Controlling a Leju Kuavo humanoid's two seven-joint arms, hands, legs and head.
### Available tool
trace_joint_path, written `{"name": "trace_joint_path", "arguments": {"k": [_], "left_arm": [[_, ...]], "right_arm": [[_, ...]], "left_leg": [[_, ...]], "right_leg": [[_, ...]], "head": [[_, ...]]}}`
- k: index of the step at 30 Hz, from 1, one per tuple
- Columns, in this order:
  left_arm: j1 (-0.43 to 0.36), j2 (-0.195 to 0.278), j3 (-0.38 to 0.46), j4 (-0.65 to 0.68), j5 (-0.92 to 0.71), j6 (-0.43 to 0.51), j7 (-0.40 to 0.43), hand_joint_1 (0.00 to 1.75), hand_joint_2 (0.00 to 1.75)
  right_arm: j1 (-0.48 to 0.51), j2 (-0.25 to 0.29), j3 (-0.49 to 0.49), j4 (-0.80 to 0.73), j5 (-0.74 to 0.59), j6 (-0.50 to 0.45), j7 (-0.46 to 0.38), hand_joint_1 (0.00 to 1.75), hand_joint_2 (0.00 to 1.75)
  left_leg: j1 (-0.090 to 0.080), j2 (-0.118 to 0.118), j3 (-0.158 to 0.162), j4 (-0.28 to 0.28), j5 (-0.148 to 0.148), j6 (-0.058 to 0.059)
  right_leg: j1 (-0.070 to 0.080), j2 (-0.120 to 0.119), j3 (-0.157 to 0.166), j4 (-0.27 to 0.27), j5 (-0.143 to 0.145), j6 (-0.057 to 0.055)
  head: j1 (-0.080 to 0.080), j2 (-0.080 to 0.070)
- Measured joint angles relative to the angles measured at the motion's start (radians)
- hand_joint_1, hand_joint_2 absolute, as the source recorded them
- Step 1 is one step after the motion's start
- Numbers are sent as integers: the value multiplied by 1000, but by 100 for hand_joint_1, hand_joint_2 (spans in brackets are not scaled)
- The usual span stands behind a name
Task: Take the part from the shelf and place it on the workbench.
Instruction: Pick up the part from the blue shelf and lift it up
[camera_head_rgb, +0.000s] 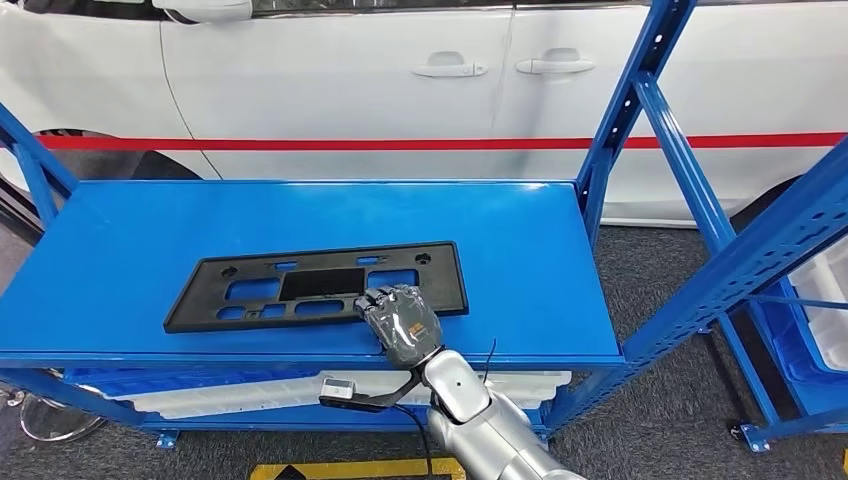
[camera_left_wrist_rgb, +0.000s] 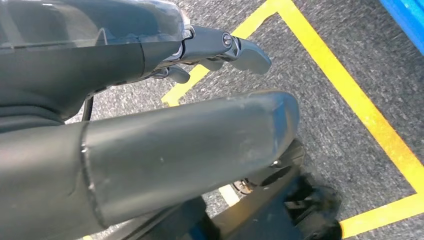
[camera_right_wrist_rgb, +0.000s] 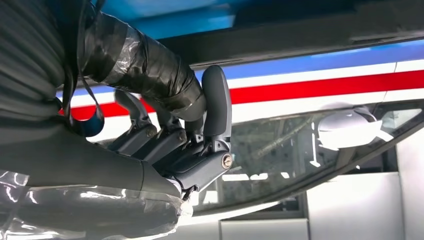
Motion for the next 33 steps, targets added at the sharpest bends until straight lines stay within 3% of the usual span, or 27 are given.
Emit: {"name": "trace_joint_path", "arguments": {"k": [3, 5, 8, 9, 10, 11, 14, 16, 19, 21, 23, 24, 25, 26, 29, 31, 33], "left_arm": [[0, -1, -1, 0, 2, 0, -1, 0, 0], [-1, -3, -3, 0, 4, 0, -1, 0, 0], [-2, -4, -7, 0, 8, 1, -2, 0, 0], [-1, -4, -8, 0, 8, 1, -2, 0, 0], [0, -4, -8, 0, 9, 1, -2, 0, 0], [2, -4, -10, 0, 10, 1, -2, 0, 0], [2, -4, -17, 0, 11, 2, -2, 0, 0], [1, -4, -21, 0, 13, 3, -2, 0, 0], [1, -4, -24, 0, 15, 4, -2, 0, 0], [0, -4, -25, 0, 16, 5, -2, 0, 0], [1, -4, -25, 0, 16, 5, -1, 0, 0], [3, -4, -25, 0, 16, 5, -1, 0, 0], [4, -4, -25, 0, 16, 5, -1, 0, 0], [4, -4, -25, 0, 16, 5, -1, 0, 0], [3, -4, -25, 0, 16, 5, 0, 0, 0], [2, -4, -25, 0, 16, 5, 0, 0, 0], [4, -4, -25, 0, 16, 5, -1, 0, 0]], "right_arm": [[0, -2, 0, -2, 0, 0, 4, 175, 175], [-1, -4, 0, -6, 0, 0, 6, 175, 175], [7, -12, 0, -9, 2, 0, 10, 44, 175], [11, -15, 0, -9, 5, 0, 12, 0, 175], [15, -19, 0, -9, 8, 0, 14, 0, 175], [18, -21, 0, -9, 10, 0, 15, 0, 175], [19, -25, 0, -9, 10, 0, 16, 0, 175], [20, -27, 0, -10, 9, 0, 16, 0, 175], [20, -27, 0, -12, 9, 0, 16, 0, 175], [19, -27, 0, -15, 9, 0, 16, 0, 175], [20, -27, 0, -16, 9, 0, 16, 0, 175], [21, -27, 0, -16, 9, 0, 16, 0, 175], [21, -27, 0, -16, 10, 0, 16, 0, 175], [22, -27, 0, -16, 10, 0, 16, 0, 175], [21, -27, 0, -16, 12, 0, 16, 0, 175], [21, -27, 0, -16, 13, 0, 17, 0, 175], [21, -27, 0, -17, 17, 0, 20, 0, 175]], "left_leg": [[0, 1, 7, -19, 4, 9], [8, 4, 13, -32, 12, 20], [11, 6, 14, -37, 15, 26], [11, 6, 13, -37, 15, 26], [13, 6, 14, -36, 14, 24], [15, 6, 15, -35, 12, 22], [18, 5, 16, -28, 5, 7], [17, 4, 14, -26, 4, -9], [20, 4, 11, -20, -5, -29], [21, 4, -19, 48, -49, -33], [20, 4, -79, 181, -111, -34], [19, 4, -104, 233, -126, -34], [18, 4, -115, 254, -123, -33], [18, 4, -107, 235, -101, -30], [13, 4, -22, 52, -14, -17], [7, 3, 2, -4, -5, -11], [7, 2, 2, -11, -2, -3]], "right_leg": [[-1, 0, -1, -1, 0, 14], [-2, 0, -15, 35, -28, 25], [-15, -1, -99, 209, -114, 41], [-21, -1, -123, 256, -126, 46], [-26, -2, -131, 267, -118, 50], [-30, -2, -118, 239, -92, 54], [-36, -4, -27, 49, -4, 56], [-30, -1, -8, 3, 3, 48], [-30, 1, -9, -2, 8, 28], [-33, -1, -6, -8, 11, 14], [-28, -3, -6, -7, 10, 6], [-25, -3, -6, -7, 9, 4], [-22, -3, -6, -6, 8, 3], [-20, -2, -5, -4, 7, 2], [-15, 0, -4, 4, 0, 6], [-13, 0, -9, 7, 0, 15], [-13, 0, -11, 5, 1, 26]], "head": [[0, 0], [0, 0], [0, 0], [0, 0], [0, 0], [0, 0], [0, 0], [0, 0], [-1, 0], [-1, 0], [-1, 0], [-1, 0], [-1, 0], [-1, 0], [-1, 0], [-1, 0], [0, 0]]}}
